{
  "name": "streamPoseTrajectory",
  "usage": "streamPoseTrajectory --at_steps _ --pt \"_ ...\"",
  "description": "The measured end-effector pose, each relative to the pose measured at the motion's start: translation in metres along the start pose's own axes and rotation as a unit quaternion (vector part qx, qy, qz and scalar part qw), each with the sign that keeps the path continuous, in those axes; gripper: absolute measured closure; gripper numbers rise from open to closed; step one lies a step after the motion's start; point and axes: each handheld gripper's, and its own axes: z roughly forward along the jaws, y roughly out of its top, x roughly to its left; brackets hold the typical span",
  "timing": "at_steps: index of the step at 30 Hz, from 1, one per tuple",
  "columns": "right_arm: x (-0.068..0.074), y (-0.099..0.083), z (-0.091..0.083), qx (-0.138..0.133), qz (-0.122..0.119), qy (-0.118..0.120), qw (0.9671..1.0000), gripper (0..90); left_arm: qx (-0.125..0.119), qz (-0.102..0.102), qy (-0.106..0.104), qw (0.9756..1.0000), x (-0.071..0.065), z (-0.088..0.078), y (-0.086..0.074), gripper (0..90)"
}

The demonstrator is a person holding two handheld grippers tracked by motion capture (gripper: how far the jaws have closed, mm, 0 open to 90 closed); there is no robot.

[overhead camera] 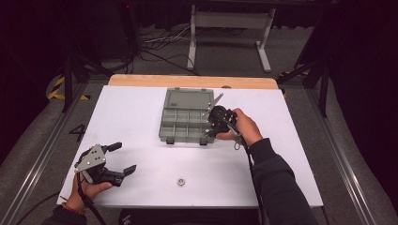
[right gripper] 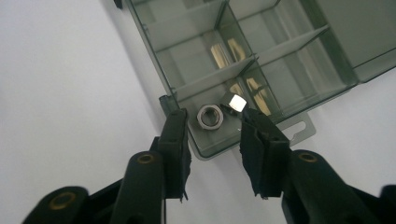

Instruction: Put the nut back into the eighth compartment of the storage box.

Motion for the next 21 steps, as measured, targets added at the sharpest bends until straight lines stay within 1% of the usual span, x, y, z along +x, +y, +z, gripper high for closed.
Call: streamPoseTrajectory --at_steps 1,2,3,5,6,9,11,14,18,21 --pt "0.003 -0.001 -0.007 -0.013 -0.001 -0.003 0.9999 61.0 0.001 0.001 0.000 1.0000 0.000 0.000 0.000 5.0" --pt "0.006 -0.003 -0.013 -0.026 -0.003 -0.001 0.9997 60.2 0.001 0.001 0.000 1.0000 0.000 0.000 0.000 5.0" --pt "0.009 -0.005 -0.017 -0.034 -0.005 0.000 0.9994 59.9 0.002 0.001 0.001 1.0000 0.000 0.000 0.000 5.0" --pt "0.018 -0.009 -0.028 -0.060 -0.013 0.000 0.9981 58.4 0.002 0.001 0.001 1.0000 0.000 0.000 0.000 5.0" --pt "0.018 -0.009 -0.028 -0.060 -0.013 0.000 0.9981 58.4 0.002 0.001 0.001 1.0000 0.000 0.000 0.000 5.0" --pt "0.037 -0.014 -0.038 -0.081 -0.036 0.005 0.9960 57.0 0.003 0.002 0.002 1.0000 -0.001 0.001 0.000 5.0" --pt "0.049 -0.017 -0.041 -0.087 -0.053 0.012 0.9947 56.4 0.003 0.002 0.002 1.0000 -0.001 0.000 0.000 5.0" --pt "0.066 -0.021 -0.043 -0.094 -0.070 0.022 0.9929 55.1 0.003 0.002 0.003 1.0000 0.000 0.000 0.000 5.0" --pt "0.084 -0.022 -0.047 -0.100 -0.092 0.028 0.9904 54.5 0.003 0.003 0.002 1.0000 -0.001 -0.001 0.001 5.0" --pt "0.098 -0.020 -0.044 -0.095 -0.108 0.040 0.9888 51.5 0.002 0.003 0.003 1.0000 -0.001 0.000 0.001 5.0"
